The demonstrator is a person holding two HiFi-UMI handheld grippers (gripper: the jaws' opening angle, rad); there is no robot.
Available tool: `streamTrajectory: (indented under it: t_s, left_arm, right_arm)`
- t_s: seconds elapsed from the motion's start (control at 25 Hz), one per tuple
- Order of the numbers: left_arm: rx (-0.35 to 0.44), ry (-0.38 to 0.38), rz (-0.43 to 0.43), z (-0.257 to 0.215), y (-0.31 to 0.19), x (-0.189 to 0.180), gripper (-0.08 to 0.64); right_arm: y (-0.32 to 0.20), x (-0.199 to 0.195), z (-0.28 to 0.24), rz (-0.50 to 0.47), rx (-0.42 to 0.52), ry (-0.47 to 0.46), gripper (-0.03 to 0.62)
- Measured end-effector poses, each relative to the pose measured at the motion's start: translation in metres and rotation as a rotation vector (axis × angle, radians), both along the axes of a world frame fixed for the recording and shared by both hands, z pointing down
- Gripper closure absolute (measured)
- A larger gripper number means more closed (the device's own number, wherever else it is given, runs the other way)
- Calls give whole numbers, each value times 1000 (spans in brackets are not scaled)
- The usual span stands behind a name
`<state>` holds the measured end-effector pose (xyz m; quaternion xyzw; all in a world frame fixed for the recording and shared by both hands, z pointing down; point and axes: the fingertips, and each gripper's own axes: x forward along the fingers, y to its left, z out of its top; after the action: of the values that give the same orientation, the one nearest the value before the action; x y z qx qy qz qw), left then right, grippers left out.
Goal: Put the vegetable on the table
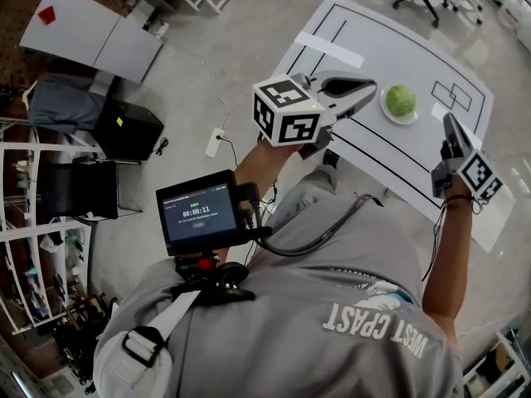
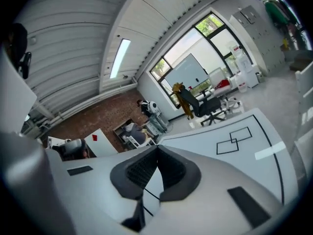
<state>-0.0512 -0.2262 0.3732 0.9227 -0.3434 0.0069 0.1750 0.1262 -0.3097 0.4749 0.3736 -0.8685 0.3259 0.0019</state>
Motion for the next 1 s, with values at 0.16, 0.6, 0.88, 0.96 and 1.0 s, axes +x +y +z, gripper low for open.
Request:
streamTrajectory:
  t_s: [0.16,0.6,0.88,0.96,1.0]
  left_arm:
    - [-4,-23,14,3,11,9,552]
    - [14,-140,63,9,23,22,552]
    - [110,-165,120,-22,69,21,552]
    - [143,-178,141,-35,116,7,552]
    - [154,-184,149,-39,138,-1,552]
  right_arm:
    - [25,-8,-55,-63,127,-8,586]
    - [77,-8,-141,-140,391,-6,584]
    - [141,-13,-178,-117,483,17,584]
    - [193,-29,-194,-98,496,33,584]
    - [216,-37,-200,-88,501,41,584]
